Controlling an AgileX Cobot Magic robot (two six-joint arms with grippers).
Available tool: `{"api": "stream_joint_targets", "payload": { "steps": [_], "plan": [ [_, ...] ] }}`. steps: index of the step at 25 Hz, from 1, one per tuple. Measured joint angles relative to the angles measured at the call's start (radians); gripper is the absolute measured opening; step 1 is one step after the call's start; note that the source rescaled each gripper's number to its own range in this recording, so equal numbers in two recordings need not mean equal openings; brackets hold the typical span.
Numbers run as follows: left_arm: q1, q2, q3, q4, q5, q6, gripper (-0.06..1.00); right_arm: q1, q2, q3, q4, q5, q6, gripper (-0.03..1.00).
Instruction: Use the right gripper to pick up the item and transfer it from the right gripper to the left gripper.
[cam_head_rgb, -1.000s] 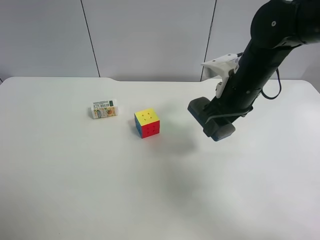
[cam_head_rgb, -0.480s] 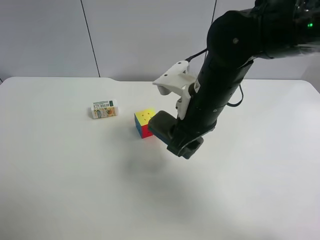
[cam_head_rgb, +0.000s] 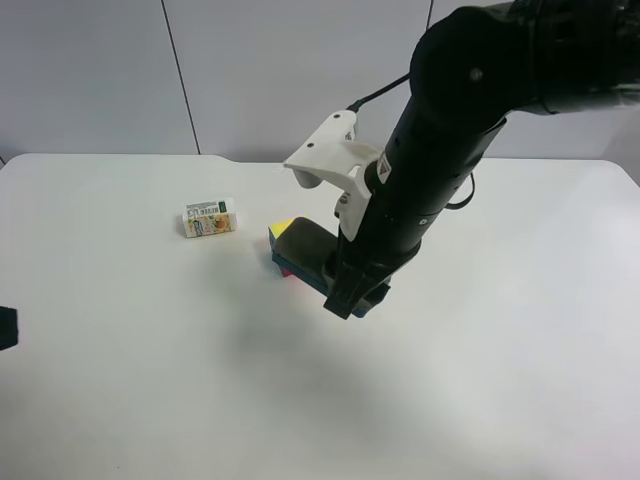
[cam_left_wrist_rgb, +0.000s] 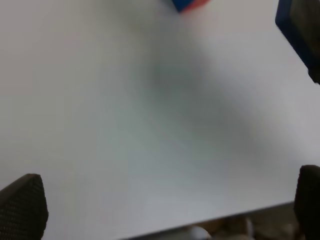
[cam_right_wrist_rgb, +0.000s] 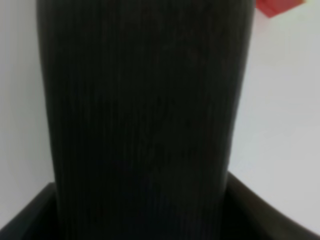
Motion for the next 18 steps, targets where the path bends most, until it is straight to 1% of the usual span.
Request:
{"api": "stream_joint_targets", "payload": {
  "steps": [2,5,10,14,18],
  "plan": [
    [0.001,0.077,0.000,-0.059,-0.002,0.013,1.00,0.000,-0.014,0.000,0.002,-0.017,-0.002,0.01],
    [0.001,0.182,0.000,-0.149,-0.004,0.063,1.00,0.000,-0.029,0.000,0.009,-0.020,-0.011,0.01],
    [0.001,0.304,0.000,-0.312,-0.006,0.176,1.00,0.000,-0.037,0.000,0.069,-0.024,-0.053,0.01],
    [0.001,0.362,0.000,-0.396,-0.007,0.243,1.00,0.000,-0.037,0.000,0.126,-0.025,-0.105,0.01],
    [0.001,0.403,0.000,-0.433,-0.008,0.275,1.00,0.000,-0.037,0.000,0.186,-0.027,-0.158,0.01]
  ]
}}
